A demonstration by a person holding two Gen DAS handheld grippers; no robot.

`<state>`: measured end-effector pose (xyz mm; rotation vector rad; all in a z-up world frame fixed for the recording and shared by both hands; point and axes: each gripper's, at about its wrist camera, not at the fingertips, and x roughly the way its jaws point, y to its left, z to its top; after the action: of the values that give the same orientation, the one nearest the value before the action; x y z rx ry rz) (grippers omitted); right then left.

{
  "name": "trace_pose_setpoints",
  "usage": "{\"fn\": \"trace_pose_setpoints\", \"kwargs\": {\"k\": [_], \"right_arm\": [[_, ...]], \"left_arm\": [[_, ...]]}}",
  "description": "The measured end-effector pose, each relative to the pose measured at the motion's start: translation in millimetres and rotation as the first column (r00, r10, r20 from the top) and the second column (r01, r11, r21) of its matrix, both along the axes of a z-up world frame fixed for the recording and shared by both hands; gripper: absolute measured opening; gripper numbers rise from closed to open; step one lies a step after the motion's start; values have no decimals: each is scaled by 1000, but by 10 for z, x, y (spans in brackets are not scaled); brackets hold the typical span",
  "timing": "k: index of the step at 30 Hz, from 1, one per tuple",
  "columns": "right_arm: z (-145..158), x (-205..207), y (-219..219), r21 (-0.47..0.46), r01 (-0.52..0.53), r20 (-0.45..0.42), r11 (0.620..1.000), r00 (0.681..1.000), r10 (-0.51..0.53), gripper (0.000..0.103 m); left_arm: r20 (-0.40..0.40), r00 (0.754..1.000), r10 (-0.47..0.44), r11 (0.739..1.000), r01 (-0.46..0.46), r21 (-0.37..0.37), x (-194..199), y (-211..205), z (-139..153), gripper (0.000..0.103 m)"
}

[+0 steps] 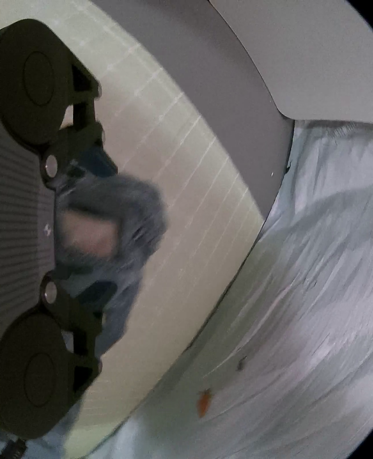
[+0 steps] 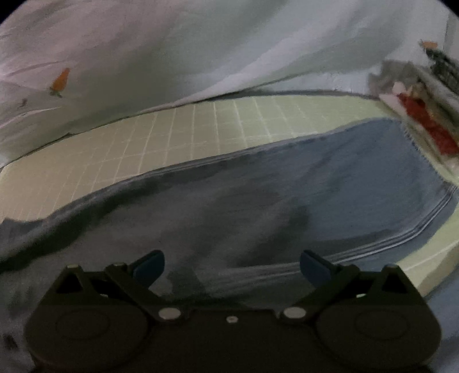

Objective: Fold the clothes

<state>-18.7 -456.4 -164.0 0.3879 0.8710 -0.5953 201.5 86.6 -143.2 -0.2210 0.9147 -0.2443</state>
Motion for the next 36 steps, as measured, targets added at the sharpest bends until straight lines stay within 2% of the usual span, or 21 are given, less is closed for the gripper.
{"fn": "trace_pose_setpoints", "kwargs": {"k": [2,5,8,9,10,11,12,14,16,18,21,22,24,25,26,28,31,36], "right_arm": [[-23,132,59,2,26,-8,1000,1000,-26,102],[-7,293,126,-28,48,-35,998,998,-49,102],[43,399,193,-57,47,-56,997,997,-50,102],[63,432,217,-70,45,-63,997,997,-50,102],[82,462,244,-82,44,-71,996,996,-50,102],[105,483,267,-94,39,-77,995,996,-46,102],[124,496,291,-104,31,-80,994,996,-39,102],[151,516,332,-122,13,-88,992,996,-24,102],[161,529,364,-136,-3,-99,991,995,-10,102],[170,540,395,-149,-23,-107,989,994,7,102],[157,549,445,-168,-56,-112,984,993,38,102],[147,553,460,-173,-66,-115,983,992,47,102],[104,584,508,-180,-83,-124,980,990,61,102],[89,608,549,-185,-97,-124,978,989,75,101],[93,633,596,-192,-113,-115,975,989,92,100],[106,702,698,-199,-156,-90,968,986,141,98],[111,886,876,-176,-251,-46,952,968,246,95],[-64,1389,1160,-136,-416,-58,899,910,412,91]], "left_arm": [[-2,999,-36,999,35,-30,223,70,-44,73],[-50,991,-124,987,118,-110,564,82,-242,74],[-138,982,-130,979,104,-177,771,35,-528,73],[-168,979,-117,977,83,-194,791,29,-609,65],[-181,979,-99,976,59,-211,790,21,-664,52],[-173,982,-74,975,35,-221,756,29,-680,44],[-177,982,-63,970,18,-244,743,52,-686,24],[-187,982,-21,958,-35,-286,723,108,-668,18],[-150,989,21,958,-63,-281,732,138,-497,17],[-97,992,76,956,-100,-277,756,171,-310,17],[-104,970,222,932,-242,-270,912,250,-260,22],[-120,960,254,933,-275,-230,987,251,-301,26],[-129,960,250,951,-268,-153,1045,175,-310,28],[-128,961,246,958,-261,-116,1065,137,-308,33],[-92,971,221,969,-229,-94,1013,92,-256,38],[-25,987,161,986,-162,-45,894,-7,-144,61],[45,996,72,997,-73,21,722,-117,-7,67],[-12,999,44,999,-44,3,543,-68,-93,72]]}}
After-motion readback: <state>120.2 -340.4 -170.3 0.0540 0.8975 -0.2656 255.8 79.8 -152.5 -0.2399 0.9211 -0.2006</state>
